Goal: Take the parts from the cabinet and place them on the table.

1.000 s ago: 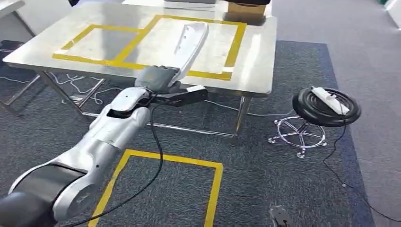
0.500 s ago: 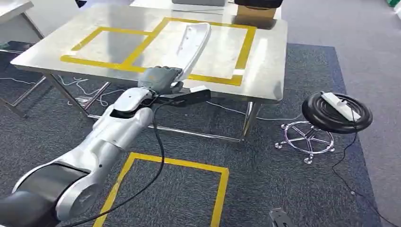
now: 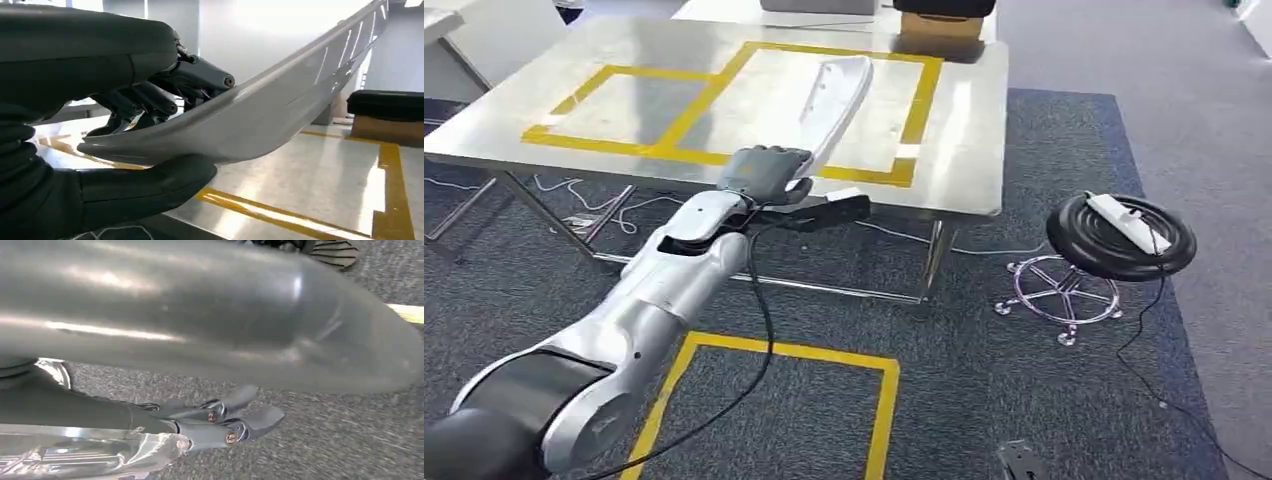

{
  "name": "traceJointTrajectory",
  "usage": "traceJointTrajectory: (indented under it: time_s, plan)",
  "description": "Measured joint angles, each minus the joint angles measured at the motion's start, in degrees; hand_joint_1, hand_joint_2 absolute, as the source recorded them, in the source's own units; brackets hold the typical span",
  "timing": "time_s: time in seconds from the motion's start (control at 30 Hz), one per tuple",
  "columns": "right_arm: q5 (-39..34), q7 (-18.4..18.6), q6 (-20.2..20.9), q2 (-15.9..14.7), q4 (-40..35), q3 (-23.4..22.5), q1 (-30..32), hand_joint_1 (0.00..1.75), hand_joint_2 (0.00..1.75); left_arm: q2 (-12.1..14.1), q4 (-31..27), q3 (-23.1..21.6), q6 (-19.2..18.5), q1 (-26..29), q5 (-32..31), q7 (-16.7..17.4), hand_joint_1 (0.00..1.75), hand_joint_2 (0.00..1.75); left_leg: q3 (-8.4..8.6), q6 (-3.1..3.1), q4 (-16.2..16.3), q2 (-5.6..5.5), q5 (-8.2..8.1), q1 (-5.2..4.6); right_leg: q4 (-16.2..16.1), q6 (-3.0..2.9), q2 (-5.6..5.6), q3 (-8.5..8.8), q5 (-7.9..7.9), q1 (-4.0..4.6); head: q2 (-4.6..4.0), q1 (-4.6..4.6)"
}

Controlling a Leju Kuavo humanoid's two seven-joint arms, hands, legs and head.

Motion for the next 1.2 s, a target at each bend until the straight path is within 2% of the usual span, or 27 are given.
traceJointTrajectory:
  time_s: [0.07,0.1,0.13,0.17,0.23,0.27,0.3,0.33,0.37,0.43,0.47,0.53,0.6,0.63,0.67,0.7,0.77,0.8,0.83,0.87,0.93,0.97,1.0,1.1,1.13,1.17,1.2]
  plan:
    - [0.0,0.0,0.0,0.0,0.0,0.0,0.1,0.0,0.0,0.0,0.0,0.0,0.0,0.1,0.0,0.0,1.75,1.75,0.01,0.61,-0.1,0.0,-0.41,-0.24,-0.3,0.38,-0.02,0.26,-0.24,-0.11,0.0,0.0]
    - [0.0,0.0,0.0,0.0,0.0,0.0,0.1,0.0,0.0,0.0,0.0,0.0,0.0,0.0,-0.1,0.0,1.75,1.75,0.23,1.0,-0.2,0.01,-0.38,-0.04,-0.2,0.65,-0.02,0.33,-0.47,-0.17,0.0,0.0]
    - [0.0,0.0,0.0,0.0,0.0,0.0,0.2,0.0,0.0,-0.1,0.0,0.0,0.0,0.0,-0.1,0.0,1.75,1.75,0.59,1.3,-0.3,0.02,-0.48,0.13,0.4,0.95,-0.26,0.03,-0.96,-0.21,0.0,-0.04]
    - [0.0,0.0,0.0,0.0,0.0,0.0,0.1,0.0,0.0,-0.1,0.0,0.0,0.0,-0.1,-0.1,0.0,1.75,1.75,0.94,1.68,-0.3,0.05,-0.72,0.15,2.8,1.31,-0.65,-0.9,-2.15,-0.23,0.0,0.37]
    - [0.0,0.0,0.0,0.0,0.0,0.0,0.0,0.0,0.0,-0.3,0.0,0.0,0.0,-0.3,-0.2,-0.1,1.75,1.75,1.43,2.09,-0.3,0.07,-1.15,0.08,12.2,1.74,-0.92,-5.78,-5.89,-0.42,0.0,0.41]
    - [0.0,0.0,0.0,0.0,0.0,0.0,0.1,0.0,0.0,-0.3,0.0,0.0,0.0,-0.3,-0.2,-0.1,1.75,1.75,1.65,2.1,-0.3,0.07,-1.36,0.03,16.5,1.82,-0.96,-8.34,-7.34,-0.5,0.0,0.44]
    - [0.1,0.0,0.0,0.0,0.0,0.0,0.1,0.0,0.0,-0.3,0.0,0.0,0.0,-0.3,-0.2,-0.1,1.75,1.75,1.87,2.08,-0.3,0.06,-1.58,0.0,18.4,1.81,-0.96,-9.85,-7.2,-0.55,0.0,0.46]
    - [0.1,0.0,0.0,0.0,0.0,0.0,0.2,0.0,0.0,-0.3,0.0,0.0,0.0,-0.2,-0.2,-0.2,1.75,1.75,2.15,2.02,-0.3,0.05,-1.8,0.0,17.5,1.78,-0.96,-9.89,-5.83,-0.57,0.0,0.44]
    - [0.2,0.0,0.0,0.0,0.0,0.0,0.2,0.0,0.0,-0.3,0.0,0.0,0.0,-0.3,-0.2,-0.2,1.75,1.75,2.55,1.89,-0.3,0.04,-2.08,0.01,14.0,1.7,-0.97,-8.59,-3.19,-0.59,0.0,0.46]
    - [0.2,0.0,0.0,0.0,0.0,0.0,0.1,0.0,0.0,-0.3,0.0,0.0,0.0,-0.4,-0.2,-0.2,1.75,1.75,3.65,1.44,-0.3,0.03,-2.83,0.1,3.1,1.59,-1.19,-3.59,2.7,-0.67,0.0,0.44]
    - [0.2,0.0,0.0,0.0,0.0,0.0,0.0,0.0,0.0,-0.3,0.0,0.1,0.0,-0.5,-0.2,-0.2,1.75,1.75,3.87,1.05,-0.2,-0.01,-3.21,-0.2,0.7,1.7,-1.29,-2.01,2.4,-0.44,0.0,0.46]
    - [0.2,0.1,0.0,0.0,0.0,0.0,-0.1,0.0,0.0,-0.4,0.0,0.1,0.0,-0.8,-0.2,-0.2,1.75,1.75,3.83,0.53,-0.4,-0.04,-3.23,-0.18,0.0,1.15,-1.13,-1.69,1.97,-0.28,0.0,0.3]
    - [0.2,0.1,0.0,0.0,0.0,0.0,0.0,0.0,0.0,-0.5,0.0,0.1,0.0,-0.8,-0.2,-0.2,1.75,1.75,4.12,-0.24,-0.9,0.05,-3.37,-0.01,-0.2,0.26,-0.94,-1.67,1.9,-0.09,0.0,0.35]
    - [0.2,0.1,0.0,0.0,0.0,0.0,0.0,0.0,0.0,-0.5,0.0,0.1,0.0,-0.8,-0.2,-0.2,1.75,1.75,4.16,-0.54,-0.7,0.07,-3.88,0.17,-0.7,-0.19,-0.95,-1.08,2.11,-0.49,0.0,0.35]
    - [0.2,0.0,0.0,0.0,0.0,0.0,-0.1,0.0,0.0,-0.5,0.0,0.1,0.1,-0.9,-0.2,-0.2,1.75,1.75,3.41,-0.57,1.0,0.07,-4.87,0.0,-0.8,-0.61,-0.91,-0.82,1.91,-0.45,0.0,0.26]
    - [0.2,0.0,0.0,0.0,0.0,0.0,-0.1,0.0,0.0,-0.5,0.0,0.1,0.1,-1.0,-0.2,-0.2,1.75,1.75,1.48,-0.59,4.6,0.06,-6.42,-0.06,-0.8,-0.92,-0.93,-0.71,1.76,-0.45,0.0,0.17]
    - [0.2,0.0,0.0,0.0,0.0,-0.1,-0.1,0.0,0.0,-0.5,0.0,0.1,0.0,-0.7,-0.2,-0.2,1.75,1.75,-4.26,-0.73,14.1,0.06,-9.85,-0.1,-0.8,-1.32,-0.93,-0.46,1.38,-0.4,0.0,0.17]
    - [0.2,0.0,0.0,0.0,0.0,-0.1,-0.1,0.0,0.0,-0.5,0.1,0.1,0.0,-0.5,-0.2,-0.2,1.75,1.75,-6.38,-0.7,16.9,0.06,-10.01,-0.11,-0.8,-1.36,-0.91,-0.32,1.24,-0.4,0.0,0.13]
    - [0.2,0.0,0.0,0.0,0.0,-0.1,0.0,0.0,0.0,-0.4,0.2,0.1,0.0,-0.3,-0.2,-0.2,1.75,1.75,-6.91,-0.67,16.7,0.06,-8.67,-0.11,-0.8,-1.34,-0.84,-0.09,1.04,-0.4,0.0,0.13]
    - [0.2,0.0,0.0,0.0,0.0,-0.1,0.1,0.0,0.0,-0.4,0.2,0.2,0.0,-0.2,-0.2,-0.2,1.75,1.75,-6.19,-0.59,14.1,0.06,-6.08,-0.1,-0.8,-1.24,-0.67,0.26,0.76,-0.4,0.0,-0.02]
    - [0.2,0.1,0.0,0.0,0.0,-0.1,0.1,0.0,0.0,-0.3,0.2,0.2,0.1,-0.3,-0.2,-0.2,1.75,1.75,-2.15,-0.33,4.7,0.07,-0.02,-0.1,-0.8,-0.76,-0.49,1.19,0.12,-0.41,0.0,-0.04]
    - [0.3,0.1,0.0,0.0,0.0,-0.1,0.1,0.0,0.0,-0.3,0.2,0.2,0.1,-0.4,-0.2,-0.2,1.75,1.75,-0.32,-0.3,0.8,0.07,1.38,-0.11,-0.7,-0.45,-0.45,1.42,-0.26,-0.29,0.0,-0.02]
    - [0.3,0.1,0.0,0.0,0.0,-0.1,0.0,0.0,0.0,-0.3,0.2,0.2,0.2,-0.5,-0.2,-0.2,1.75,1.75,0.67,0.05,-1.3,0.0,0.16,-0.11,-0.2,-0.19,-0.28,1.28,-0.73,0.09,0.0,0.02]
    - [0.3,0.1,0.0,0.0,0.0,-0.1,0.1,0.0,0.0,-0.3,0.2,0.2,0.2,-0.3,-0.2,-0.2,1.75,1.75,0.56,1.03,-0.8,-0.05,-0.18,-0.46,-0.9,0.49,-0.34,1.56,-0.84,-0.1,0.0,0.18]
    - [0.3,0.1,0.0,0.0,0.0,-0.1,0.1,0.0,0.0,-0.3,0.2,0.2,0.2,-0.3,-0.2,-0.2,1.75,1.75,0.9,1.44,-1.0,-0.04,-0.06,-0.06,-0.8,0.76,-0.38,1.48,-1.15,-0.12,0.0,-0.02]
    - [0.3,0.1,0.0,0.0,0.0,-0.1,0.1,0.0,0.0,-0.3,0.1,0.2,0.2,-0.3,-0.2,-0.2,1.75,1.75,1.17,1.73,-1.0,-0.04,-0.27,-0.02,0.4,1.09,-0.65,1.1,-1.95,-0.12,0.0,0.24]
    - [0.3,0.1,0.0,0.0,0.0,-0.1,0.0,0.0,0.0,-0.3,0.1,0.2,0.2,-0.4,-0.2,-0.2,1.75,1.75,1.42,2.03,-1.0,-0.04,-0.46,0.0,3.8,1.43,-0.92,-0.55,-3.54,-0.14,0.0,0.57]
